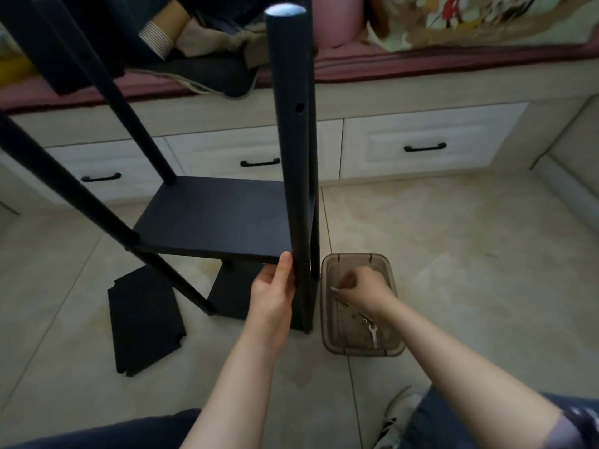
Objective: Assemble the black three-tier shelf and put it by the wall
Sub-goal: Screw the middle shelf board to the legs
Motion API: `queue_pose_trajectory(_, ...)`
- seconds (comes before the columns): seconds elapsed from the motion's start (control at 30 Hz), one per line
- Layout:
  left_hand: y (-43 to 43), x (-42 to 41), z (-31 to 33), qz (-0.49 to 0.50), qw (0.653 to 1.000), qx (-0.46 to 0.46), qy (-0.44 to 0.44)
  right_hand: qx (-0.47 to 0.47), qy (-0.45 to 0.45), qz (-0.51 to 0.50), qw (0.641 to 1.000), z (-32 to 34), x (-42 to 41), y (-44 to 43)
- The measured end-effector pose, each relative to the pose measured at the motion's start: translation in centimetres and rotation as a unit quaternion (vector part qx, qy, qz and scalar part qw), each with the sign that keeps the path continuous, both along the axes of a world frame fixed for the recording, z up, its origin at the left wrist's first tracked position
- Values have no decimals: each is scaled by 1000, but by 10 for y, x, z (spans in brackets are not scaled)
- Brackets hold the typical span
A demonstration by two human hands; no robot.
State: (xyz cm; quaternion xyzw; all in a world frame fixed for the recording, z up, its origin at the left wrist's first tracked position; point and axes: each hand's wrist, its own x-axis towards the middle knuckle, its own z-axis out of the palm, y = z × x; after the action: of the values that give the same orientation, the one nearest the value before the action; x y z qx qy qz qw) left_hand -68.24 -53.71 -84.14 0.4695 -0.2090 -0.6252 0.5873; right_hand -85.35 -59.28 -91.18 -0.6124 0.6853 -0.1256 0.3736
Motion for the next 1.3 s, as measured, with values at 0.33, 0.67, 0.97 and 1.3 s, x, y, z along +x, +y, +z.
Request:
queue_pose_trajectory(0.33, 9, -2, 12, -13, 1000, 11, 26, -144, -315, -219, 912, 84, 33, 83)
queue_pose_trajectory(0.67, 8, 5, 9, -39, 998, -18, 38, -147, -329, -186, 914, 97, 46, 92)
queue_pose_trajectory(0.97, 5, 2, 3, -33, 995, -23, 94, -157, -333, -175, 913, 89, 48, 87)
queue_pose_trajectory(1.3, 1, -2, -6, -32, 991, -36, 123, -145, -357, -181, 905, 84, 53, 79)
